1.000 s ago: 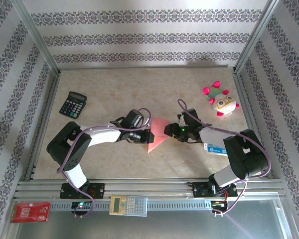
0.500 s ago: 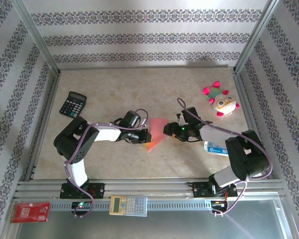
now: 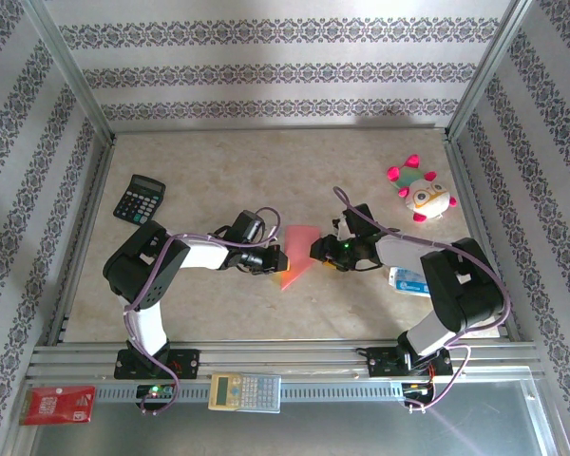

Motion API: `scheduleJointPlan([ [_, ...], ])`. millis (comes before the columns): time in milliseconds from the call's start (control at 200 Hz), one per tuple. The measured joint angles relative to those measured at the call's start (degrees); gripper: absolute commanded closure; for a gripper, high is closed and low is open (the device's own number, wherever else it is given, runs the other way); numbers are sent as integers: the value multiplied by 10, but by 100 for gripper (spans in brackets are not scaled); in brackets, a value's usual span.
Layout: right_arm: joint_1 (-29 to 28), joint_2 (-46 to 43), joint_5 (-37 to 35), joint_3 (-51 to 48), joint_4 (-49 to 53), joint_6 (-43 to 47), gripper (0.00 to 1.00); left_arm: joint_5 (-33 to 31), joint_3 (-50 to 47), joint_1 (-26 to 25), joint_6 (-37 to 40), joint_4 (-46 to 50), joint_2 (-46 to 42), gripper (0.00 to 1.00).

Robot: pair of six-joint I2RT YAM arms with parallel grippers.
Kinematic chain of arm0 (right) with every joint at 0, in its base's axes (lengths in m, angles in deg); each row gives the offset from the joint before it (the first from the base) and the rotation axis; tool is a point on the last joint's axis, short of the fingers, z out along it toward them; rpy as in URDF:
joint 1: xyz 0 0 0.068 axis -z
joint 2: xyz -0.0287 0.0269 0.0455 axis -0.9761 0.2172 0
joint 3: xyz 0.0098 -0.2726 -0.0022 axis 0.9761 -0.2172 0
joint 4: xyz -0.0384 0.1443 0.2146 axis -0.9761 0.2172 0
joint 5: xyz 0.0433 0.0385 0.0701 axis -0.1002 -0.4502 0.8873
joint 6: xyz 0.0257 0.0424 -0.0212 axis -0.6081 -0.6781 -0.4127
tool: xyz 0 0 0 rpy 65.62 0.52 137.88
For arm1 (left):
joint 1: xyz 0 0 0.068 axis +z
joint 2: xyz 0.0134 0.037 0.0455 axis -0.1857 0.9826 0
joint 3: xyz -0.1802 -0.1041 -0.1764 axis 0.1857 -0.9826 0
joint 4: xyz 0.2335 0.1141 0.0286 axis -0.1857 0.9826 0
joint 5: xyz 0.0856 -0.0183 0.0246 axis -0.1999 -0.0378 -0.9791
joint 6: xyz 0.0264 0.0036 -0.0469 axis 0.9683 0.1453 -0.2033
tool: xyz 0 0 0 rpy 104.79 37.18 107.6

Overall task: Fold a paper plane with a square sheet of paper (pick it up from the middle)
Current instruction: Fold the wing for the fifth time at the center of the table.

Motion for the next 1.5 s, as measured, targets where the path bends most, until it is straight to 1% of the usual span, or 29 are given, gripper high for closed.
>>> scheduleJointPlan([
  [85,0,10,6,1,-12,-2,61,2,0,1,0,-1,1,90],
  [320,0,26,9,19,-27,-7,66,7,0,3,0,-2,2,90],
  [435,0,28,9,24,-34,-6,71,7,0,3,0,-2,2,90],
  [530,0,29,9,24,-36,-6,77,7,0,3,0,-2,2,90],
  [684,0,29,9,24,-38,-9,88,7,0,3,1,-1,3,89],
  [759,0,28,9,23,-40,-12,93,9,3,3,3,3,3,87],
  [934,-4,6,-1,9,-42,-45,98,10,4,1,16,4,-8,72],
  [1019,-14,-16,-12,-2,-42,-73,98,-16,-12,-5,26,0,-32,66],
  [1094,-29,-34,-21,-9,-42,-103,98,-51,-38,-19,47,0,-75,61],
  [1194,-46,-48,-27,-14,-42,-141,99,-113,-65,-57,86,0,-134,55],
  [1299,-57,-50,-28,-15,-42,-174,99,-180,-76,-101,137,-2,-171,50],
  [1369,-61,-51,-30,-15,-42,-194,99,-225,-80,-125,170,-2,-184,46],
  [1499,-66,-59,-32,-15,-43,-223,99,-308,-89,-169,229,-3,-190,43],
])
